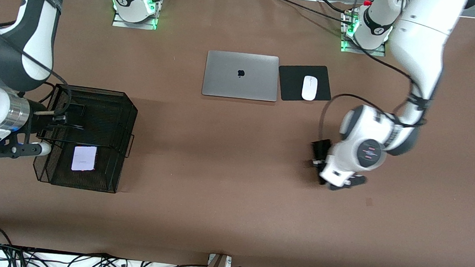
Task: Place phones with both arms
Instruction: 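Carry the large black phone beside the laptop and set it down with the left gripper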
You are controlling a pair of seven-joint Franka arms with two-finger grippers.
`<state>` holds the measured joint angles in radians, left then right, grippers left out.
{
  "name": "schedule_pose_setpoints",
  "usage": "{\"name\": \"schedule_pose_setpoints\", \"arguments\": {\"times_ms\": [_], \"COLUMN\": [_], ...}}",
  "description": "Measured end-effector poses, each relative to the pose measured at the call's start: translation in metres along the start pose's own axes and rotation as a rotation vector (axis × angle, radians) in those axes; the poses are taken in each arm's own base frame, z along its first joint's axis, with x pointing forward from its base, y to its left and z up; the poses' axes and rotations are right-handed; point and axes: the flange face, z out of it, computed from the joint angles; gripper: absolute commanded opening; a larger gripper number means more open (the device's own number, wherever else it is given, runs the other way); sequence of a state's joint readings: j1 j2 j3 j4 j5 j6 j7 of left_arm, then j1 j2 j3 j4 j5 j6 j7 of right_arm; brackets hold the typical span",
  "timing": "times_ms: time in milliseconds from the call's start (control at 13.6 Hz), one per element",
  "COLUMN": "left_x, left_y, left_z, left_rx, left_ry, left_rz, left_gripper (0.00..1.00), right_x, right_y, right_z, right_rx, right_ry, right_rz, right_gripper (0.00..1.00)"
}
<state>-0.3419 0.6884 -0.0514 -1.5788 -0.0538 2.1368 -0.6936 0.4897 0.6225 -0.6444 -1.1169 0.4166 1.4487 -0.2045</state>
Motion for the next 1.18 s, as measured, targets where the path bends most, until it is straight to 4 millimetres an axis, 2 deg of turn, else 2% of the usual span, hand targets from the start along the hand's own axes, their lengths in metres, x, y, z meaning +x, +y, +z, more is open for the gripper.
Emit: {"name": "schedule_pose_setpoints", "arguments": {"times_ms": [147, 221, 369, 516, 663, 884, 1032, 1179], "left_x": [-0.047, -0.072, -0.112, -0.148, -0.176, -0.188, -0.189, -0.183], "left_y": [0.071, 0.100, 0.150, 0.199, 0.239, 0.271, 0.278, 0.278], "left_z": [-0.006, -0.008, -0.012, -0.015, -0.004, 0.031, 0.054, 0.062], "left_rx": [-0.016, -0.023, -0.047, -0.083, -0.107, -0.130, -0.146, -0.151], "left_ry": [0.034, 0.046, 0.071, 0.104, 0.137, 0.243, 0.280, 0.299], "left_rz": [0.052, 0.090, 0.155, 0.209, 0.254, 0.303, 0.319, 0.318], "left_gripper": [0.00, 0.00, 0.00, 0.00, 0.00, 0.00, 0.00, 0.00], "right_x": [-0.001, -0.002, -0.004, -0.005, -0.005, -0.005, -0.005, -0.005], "right_y": [-0.013, -0.019, -0.028, -0.028, -0.028, -0.028, -0.029, -0.030], "right_z": [0.000, 0.000, -0.001, -0.001, 0.000, 0.000, 0.001, 0.001], "right_rx": [0.000, 0.000, 0.001, 0.002, 0.002, 0.002, 0.002, 0.002], "right_ry": [-0.009, -0.012, -0.017, -0.020, -0.023, -0.024, -0.025, -0.026], "right_rz": [0.025, 0.031, 0.041, 0.044, 0.045, 0.044, 0.043, 0.042], "right_gripper": [1.00, 1.00, 1.00, 1.00, 1.00, 1.00, 1.00, 1.00]}}
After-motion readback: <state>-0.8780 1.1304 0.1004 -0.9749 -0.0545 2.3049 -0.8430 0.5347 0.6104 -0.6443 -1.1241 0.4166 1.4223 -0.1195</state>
